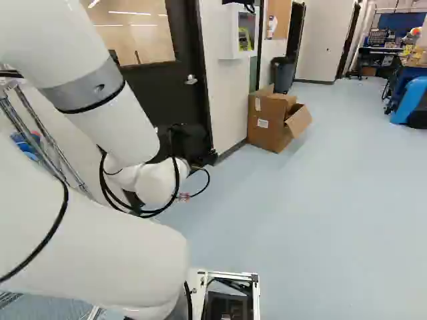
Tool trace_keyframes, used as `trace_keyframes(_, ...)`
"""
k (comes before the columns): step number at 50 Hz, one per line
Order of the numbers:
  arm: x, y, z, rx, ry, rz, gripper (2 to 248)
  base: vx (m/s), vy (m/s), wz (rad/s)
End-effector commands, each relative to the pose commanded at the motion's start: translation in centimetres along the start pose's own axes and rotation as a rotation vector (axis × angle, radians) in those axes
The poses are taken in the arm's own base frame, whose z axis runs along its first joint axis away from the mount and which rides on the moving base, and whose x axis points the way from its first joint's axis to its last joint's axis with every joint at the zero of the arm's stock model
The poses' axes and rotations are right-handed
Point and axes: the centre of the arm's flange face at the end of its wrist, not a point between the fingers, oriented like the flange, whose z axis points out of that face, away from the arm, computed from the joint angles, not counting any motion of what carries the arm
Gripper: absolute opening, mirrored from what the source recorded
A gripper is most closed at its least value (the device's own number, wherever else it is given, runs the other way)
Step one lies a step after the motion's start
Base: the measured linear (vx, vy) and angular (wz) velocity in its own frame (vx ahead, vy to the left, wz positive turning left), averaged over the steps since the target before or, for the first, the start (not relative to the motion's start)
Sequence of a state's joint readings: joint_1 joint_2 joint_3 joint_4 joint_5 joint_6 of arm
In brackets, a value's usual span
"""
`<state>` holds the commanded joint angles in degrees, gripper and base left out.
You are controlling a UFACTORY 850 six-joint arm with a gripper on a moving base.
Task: Open the door and move inside
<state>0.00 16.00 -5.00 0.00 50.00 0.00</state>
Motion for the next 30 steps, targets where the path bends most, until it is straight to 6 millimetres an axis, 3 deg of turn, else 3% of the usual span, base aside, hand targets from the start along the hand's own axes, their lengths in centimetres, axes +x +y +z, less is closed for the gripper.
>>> trace_keyframes(30,0.00,0.00,0.00,0.000,0.000,0.000,247,0.031,0.003,-0.002)
